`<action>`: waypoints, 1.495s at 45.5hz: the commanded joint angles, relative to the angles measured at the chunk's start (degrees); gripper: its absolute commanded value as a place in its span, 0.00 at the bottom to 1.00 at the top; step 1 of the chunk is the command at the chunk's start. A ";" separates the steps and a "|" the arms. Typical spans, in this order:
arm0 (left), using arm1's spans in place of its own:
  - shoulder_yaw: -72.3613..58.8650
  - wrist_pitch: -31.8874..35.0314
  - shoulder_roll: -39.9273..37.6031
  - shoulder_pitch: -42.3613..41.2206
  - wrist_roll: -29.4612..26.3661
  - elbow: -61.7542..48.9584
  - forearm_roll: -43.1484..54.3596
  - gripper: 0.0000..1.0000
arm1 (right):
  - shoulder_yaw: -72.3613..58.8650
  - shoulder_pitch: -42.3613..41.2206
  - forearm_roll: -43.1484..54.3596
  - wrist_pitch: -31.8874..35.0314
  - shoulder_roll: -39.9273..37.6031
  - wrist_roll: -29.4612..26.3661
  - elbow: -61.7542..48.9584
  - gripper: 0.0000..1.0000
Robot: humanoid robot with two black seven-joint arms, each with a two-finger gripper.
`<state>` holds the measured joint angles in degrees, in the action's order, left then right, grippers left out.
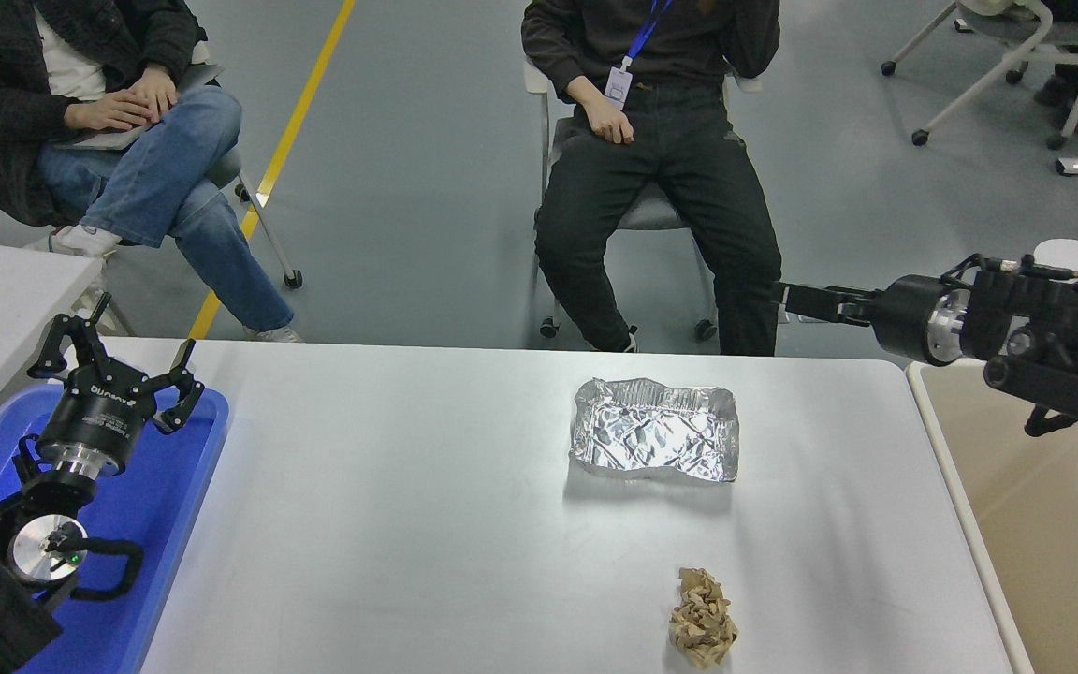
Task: Clean the table surface
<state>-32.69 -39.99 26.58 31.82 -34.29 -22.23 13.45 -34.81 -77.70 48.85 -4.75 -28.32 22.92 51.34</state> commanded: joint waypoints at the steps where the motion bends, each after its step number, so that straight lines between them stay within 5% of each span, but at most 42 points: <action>1: 0.00 0.00 -0.04 0.00 0.01 0.00 0.00 1.00 | -4.56 0.97 0.63 0.71 5.91 -0.16 -2.73 0.98; 21: 0.00 0.00 -0.04 0.00 0.01 0.00 0.00 1.00 | -4.48 12.48 0.28 -1.40 12.15 -0.16 -14.34 0.98; 68: 0.00 0.00 0.05 0.00 -0.08 0.00 0.00 1.00 | -4.57 21.62 0.19 -8.78 20.41 -1.13 -27.26 0.90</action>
<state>-32.70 -39.99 26.58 31.82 -34.30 -22.24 13.45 -39.30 -58.53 48.96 -12.97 -9.67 21.92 28.42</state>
